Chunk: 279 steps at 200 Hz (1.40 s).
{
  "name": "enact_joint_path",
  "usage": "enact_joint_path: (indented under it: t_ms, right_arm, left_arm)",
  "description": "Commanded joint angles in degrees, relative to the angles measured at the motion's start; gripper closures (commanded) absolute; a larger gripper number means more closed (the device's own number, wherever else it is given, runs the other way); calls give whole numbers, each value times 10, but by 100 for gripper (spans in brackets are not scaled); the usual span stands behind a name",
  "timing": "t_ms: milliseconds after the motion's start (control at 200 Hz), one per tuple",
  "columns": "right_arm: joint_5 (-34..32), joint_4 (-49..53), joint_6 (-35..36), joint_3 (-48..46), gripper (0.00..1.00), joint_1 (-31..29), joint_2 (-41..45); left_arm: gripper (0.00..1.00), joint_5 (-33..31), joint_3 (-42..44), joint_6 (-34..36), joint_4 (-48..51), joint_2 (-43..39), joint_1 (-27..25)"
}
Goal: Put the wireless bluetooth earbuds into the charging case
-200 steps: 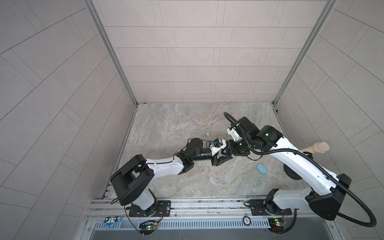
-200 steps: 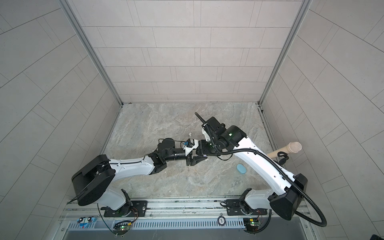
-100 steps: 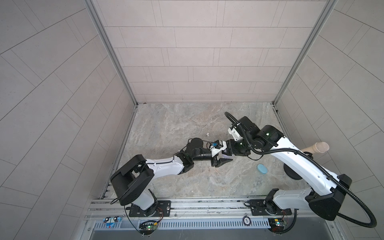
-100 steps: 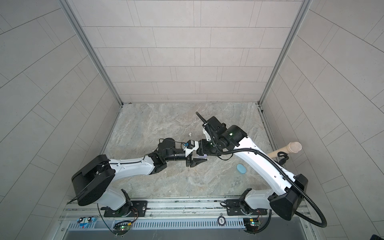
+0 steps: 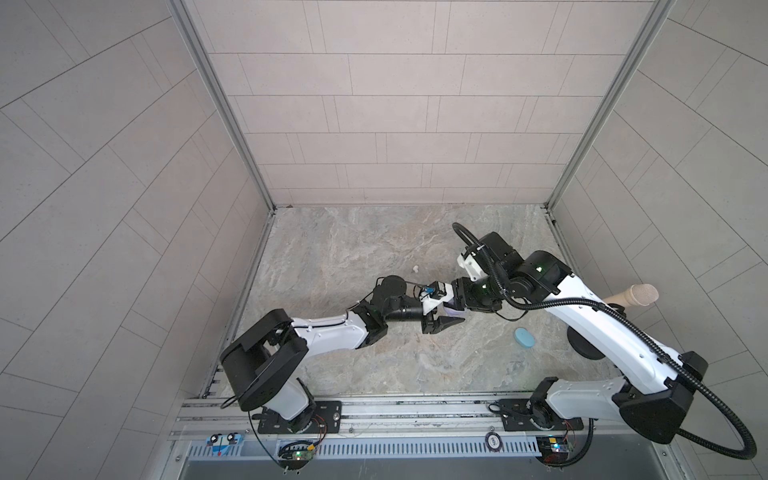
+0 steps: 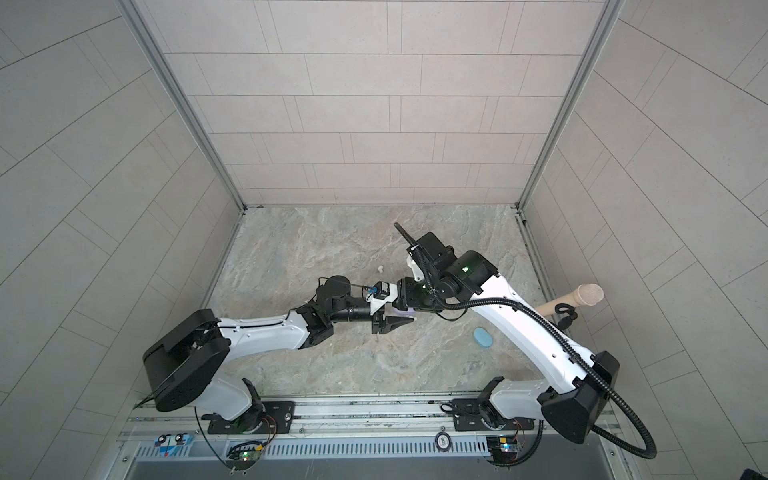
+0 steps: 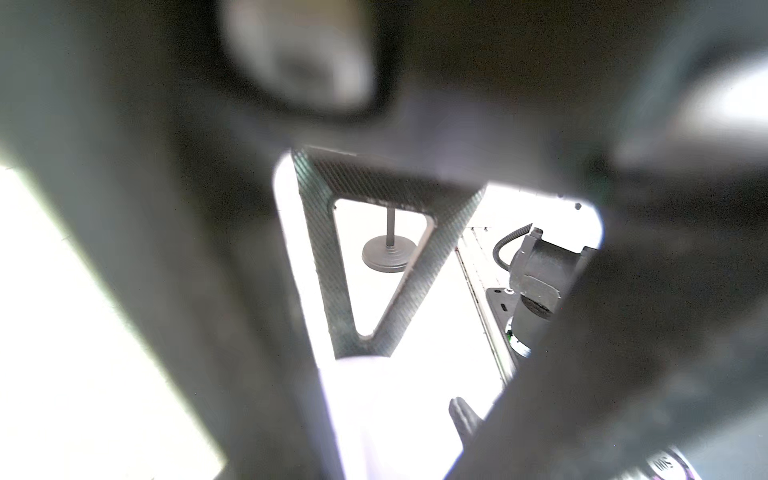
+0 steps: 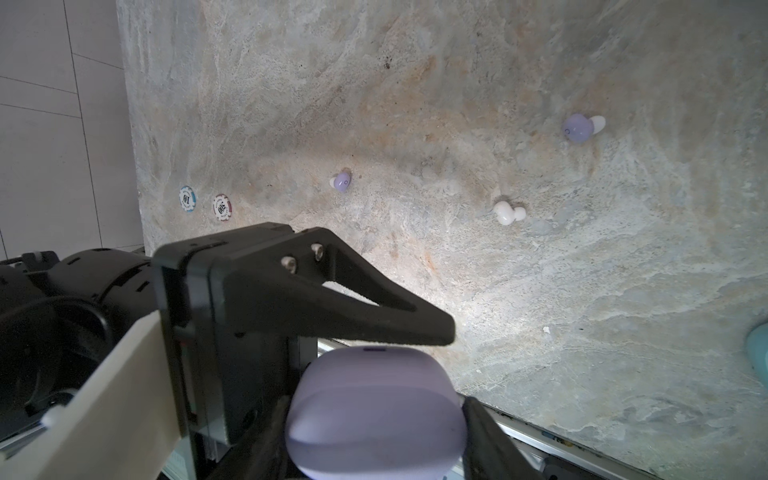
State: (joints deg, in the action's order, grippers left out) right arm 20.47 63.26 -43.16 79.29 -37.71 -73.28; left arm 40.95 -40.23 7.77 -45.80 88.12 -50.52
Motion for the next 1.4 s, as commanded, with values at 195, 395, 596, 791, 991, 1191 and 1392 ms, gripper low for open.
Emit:
enact_joint_path:
  t_ms: [195, 395, 596, 791, 991, 1191, 1392]
  right_arm:
    - [43, -53, -5, 13, 42, -6, 9]
    - [48, -61, -9, 10, 42, -6, 12]
    - [51, -64, -11, 8, 42, -6, 11]
    - [57, -66, -12, 7, 42, -7, 10]
    - [60, -68, -14, 4, 42, -7, 10]
    - [63, -68, -14, 1, 42, -9, 8]
    - [61, -64, -9, 3, 42, -9, 7]
  left_arm:
    - [41, 1, -8, 7, 37, 5, -4]
    - [45, -1, -9, 8, 38, 4, -5]
    - [51, -3, -11, 7, 35, 5, -4]
    - [54, -5, -11, 8, 34, 3, -4]
    - [58, -4, -11, 7, 33, 0, -4]
    - [63, -1, -9, 6, 30, 0, -5]
    - [65, 0, -8, 12, 34, -4, -4]
